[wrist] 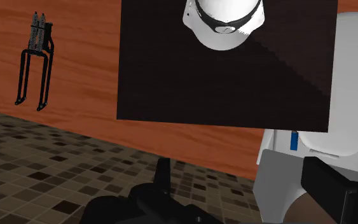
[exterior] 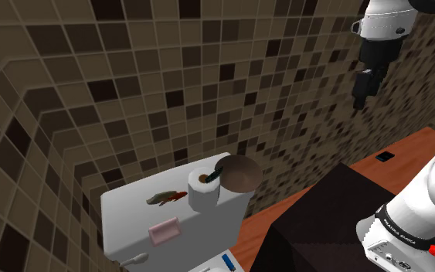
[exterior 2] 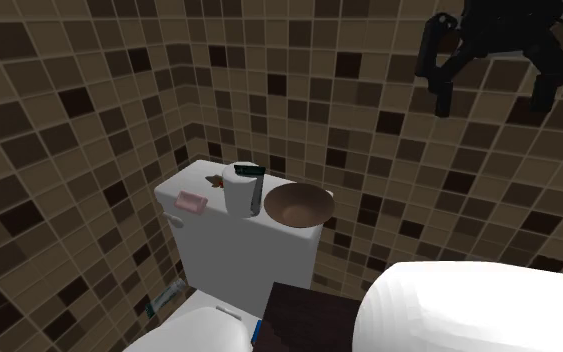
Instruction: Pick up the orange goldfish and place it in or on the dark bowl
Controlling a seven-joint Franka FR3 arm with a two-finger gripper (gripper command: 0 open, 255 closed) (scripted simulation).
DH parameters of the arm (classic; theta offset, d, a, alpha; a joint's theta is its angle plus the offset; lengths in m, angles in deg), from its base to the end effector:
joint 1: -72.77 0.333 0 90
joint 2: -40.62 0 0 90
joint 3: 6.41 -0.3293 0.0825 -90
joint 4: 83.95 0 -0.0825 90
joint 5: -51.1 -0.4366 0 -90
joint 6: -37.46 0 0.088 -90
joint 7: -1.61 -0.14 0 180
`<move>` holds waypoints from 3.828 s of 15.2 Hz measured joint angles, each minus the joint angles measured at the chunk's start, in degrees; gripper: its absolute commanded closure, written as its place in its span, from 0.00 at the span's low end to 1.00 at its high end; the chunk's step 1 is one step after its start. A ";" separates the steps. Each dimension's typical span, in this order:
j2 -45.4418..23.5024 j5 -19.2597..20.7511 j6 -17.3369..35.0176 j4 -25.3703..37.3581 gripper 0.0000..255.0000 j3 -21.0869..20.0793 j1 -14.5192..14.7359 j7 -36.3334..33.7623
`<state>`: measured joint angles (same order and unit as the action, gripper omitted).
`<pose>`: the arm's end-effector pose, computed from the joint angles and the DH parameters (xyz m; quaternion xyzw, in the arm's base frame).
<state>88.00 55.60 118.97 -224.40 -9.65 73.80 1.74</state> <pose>0.3120 0.0135 0.5214 0.9928 0.0251 -0.0993 0.0626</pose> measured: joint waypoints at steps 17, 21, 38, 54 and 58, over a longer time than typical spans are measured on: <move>-26.76 -2.29 25.65 3.74 0.00 -2.80 7.36 9.95; -34.25 -2.67 30.65 7.03 0.00 -4.23 9.19 12.32; -64.20 0.48 43.22 27.31 0.00 -10.84 16.59 20.93; -87.11 6.04 50.12 50.16 0.00 -14.10 26.68 27.63; -89.45 6.58 48.04 49.99 0.00 -13.46 27.38 27.32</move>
<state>-1.46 62.18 167.02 -174.40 -23.11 101.18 29.06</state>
